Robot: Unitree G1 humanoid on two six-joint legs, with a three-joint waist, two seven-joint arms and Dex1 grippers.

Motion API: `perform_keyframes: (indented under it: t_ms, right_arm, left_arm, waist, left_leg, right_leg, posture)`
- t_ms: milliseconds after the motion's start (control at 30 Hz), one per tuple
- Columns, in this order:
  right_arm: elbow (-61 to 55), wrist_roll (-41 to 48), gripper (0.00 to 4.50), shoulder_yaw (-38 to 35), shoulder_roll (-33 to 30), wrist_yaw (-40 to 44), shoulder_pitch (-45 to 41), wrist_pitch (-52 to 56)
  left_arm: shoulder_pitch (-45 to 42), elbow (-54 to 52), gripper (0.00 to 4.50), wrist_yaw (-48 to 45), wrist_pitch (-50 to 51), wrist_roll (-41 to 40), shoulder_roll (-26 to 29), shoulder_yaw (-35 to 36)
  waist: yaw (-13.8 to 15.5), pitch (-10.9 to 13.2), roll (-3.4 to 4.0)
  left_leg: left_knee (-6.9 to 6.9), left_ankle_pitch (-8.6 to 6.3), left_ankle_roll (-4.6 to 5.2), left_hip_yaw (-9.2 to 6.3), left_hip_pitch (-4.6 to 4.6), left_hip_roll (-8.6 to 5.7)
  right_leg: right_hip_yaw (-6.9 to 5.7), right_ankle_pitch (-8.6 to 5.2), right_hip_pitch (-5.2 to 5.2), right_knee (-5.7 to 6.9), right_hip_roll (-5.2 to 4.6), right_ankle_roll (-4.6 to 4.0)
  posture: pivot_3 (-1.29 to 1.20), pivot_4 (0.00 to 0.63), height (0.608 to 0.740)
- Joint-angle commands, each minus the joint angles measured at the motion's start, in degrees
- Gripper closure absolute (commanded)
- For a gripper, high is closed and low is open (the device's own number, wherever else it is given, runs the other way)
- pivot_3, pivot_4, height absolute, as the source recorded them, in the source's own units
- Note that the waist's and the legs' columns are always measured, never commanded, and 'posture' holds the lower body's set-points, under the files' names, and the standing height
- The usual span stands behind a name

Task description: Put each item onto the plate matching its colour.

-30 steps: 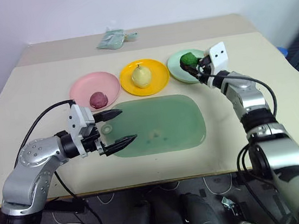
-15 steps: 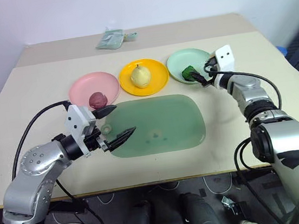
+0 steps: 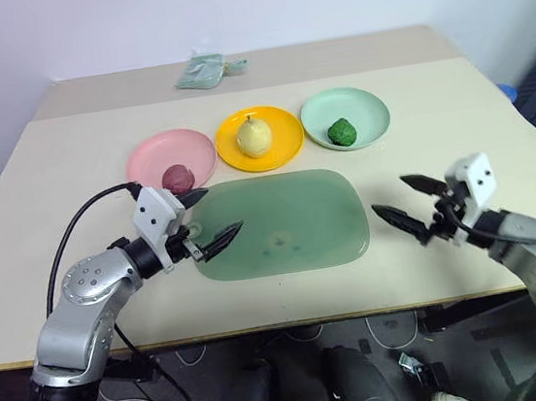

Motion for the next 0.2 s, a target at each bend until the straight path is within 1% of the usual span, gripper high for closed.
perform_keyframes:
  t_ms: [33,200]
  right_arm:
    - [-5.13,1.56,0.05,-4.26,-0.19,-1.78,3.82,0.91]
    - [-5.3,0.63,0.05,-5.46,-0.03,-3.38,6.45,-0.12]
  left_arm:
    - [-0.25,0.33,0.0,-0.02,-2.03,0.84,-0.52,0.22]
    - [0.94,2.23,0.0,-0.36,-3.69,1.97,-1.39,-0.03]
  waist:
    - [0.29,0.0,0.0]
    - [0.38,0.0,-0.02]
  left_leg:
    - [0.01,0.0,0.0,0.0,0.01,0.0]
    - [0.01,0.01,0.03,0.01,0.01,0.0]
  right_leg:
    - [-0.01,0.0,0.03,-0.04,0.0,0.0]
    - [-0.02,0.01,0.05,-0.1,-0.01,0.02]
  posture:
    - [0.0,0.15,0.74]
    - [0.0,0.15,0.74]
